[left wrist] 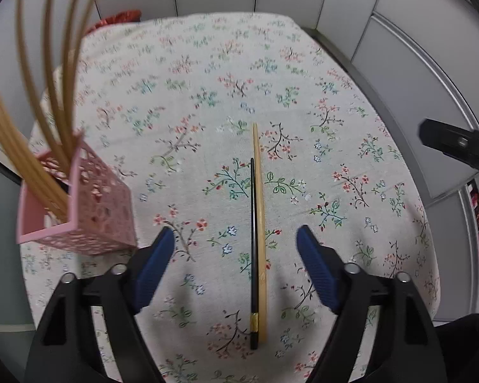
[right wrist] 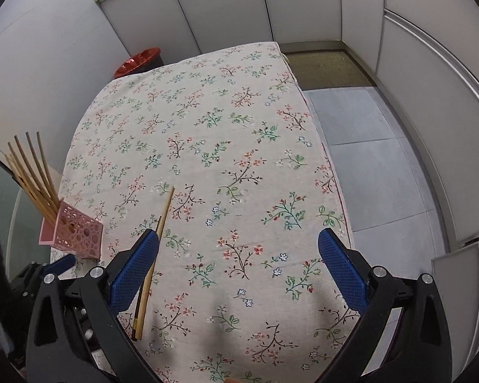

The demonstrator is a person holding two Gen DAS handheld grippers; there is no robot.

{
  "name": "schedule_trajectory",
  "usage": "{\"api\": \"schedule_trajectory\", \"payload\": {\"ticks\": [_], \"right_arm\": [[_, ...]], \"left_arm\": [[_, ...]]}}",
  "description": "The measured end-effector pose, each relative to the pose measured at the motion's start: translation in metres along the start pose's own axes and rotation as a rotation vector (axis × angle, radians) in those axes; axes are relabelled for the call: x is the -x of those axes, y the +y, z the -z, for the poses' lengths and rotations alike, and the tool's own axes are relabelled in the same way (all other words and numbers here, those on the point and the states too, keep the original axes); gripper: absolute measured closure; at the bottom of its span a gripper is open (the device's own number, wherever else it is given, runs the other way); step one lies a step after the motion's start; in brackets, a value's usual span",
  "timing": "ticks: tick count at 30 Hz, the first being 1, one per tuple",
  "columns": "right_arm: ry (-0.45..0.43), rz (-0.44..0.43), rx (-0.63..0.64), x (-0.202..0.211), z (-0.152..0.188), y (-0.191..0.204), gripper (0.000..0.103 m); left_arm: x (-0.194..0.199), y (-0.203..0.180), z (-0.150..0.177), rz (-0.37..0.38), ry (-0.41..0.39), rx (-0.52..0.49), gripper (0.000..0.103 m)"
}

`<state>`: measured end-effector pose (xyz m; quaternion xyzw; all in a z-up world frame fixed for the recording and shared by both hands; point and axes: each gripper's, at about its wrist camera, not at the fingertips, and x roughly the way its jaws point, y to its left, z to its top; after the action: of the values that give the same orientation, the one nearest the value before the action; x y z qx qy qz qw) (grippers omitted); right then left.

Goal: Organize utensils
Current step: 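Lower the left tool onto the black chopstick and close on it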

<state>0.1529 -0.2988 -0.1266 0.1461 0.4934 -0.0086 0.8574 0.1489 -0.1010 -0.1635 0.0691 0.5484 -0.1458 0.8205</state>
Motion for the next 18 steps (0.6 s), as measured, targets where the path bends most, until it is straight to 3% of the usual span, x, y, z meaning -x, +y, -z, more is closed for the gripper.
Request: {"api": "schedule_trajectory", "payload": {"ticks": [3, 9, 18], "right_arm": [[0.01, 0.0, -0.004, -0.002, 0.001, -0.004, 0.007], [0.016, -0.002, 0.011, -0.003, 0.0, -0.004, 0.007], [0.015, -0.001, 0.003, -0.003, -0.002, -0.009, 0.007]], "left_arm": [[-0.022, 0.002, -0.006, 0.038, 0.056, 0.042, 0.057], [-0.048, 0.01, -0.015, 0.072, 0.116, 0.125, 0.084], [-0.061, 0.001, -0.024, 0.066, 0.132, 0.12, 0.092]]}}
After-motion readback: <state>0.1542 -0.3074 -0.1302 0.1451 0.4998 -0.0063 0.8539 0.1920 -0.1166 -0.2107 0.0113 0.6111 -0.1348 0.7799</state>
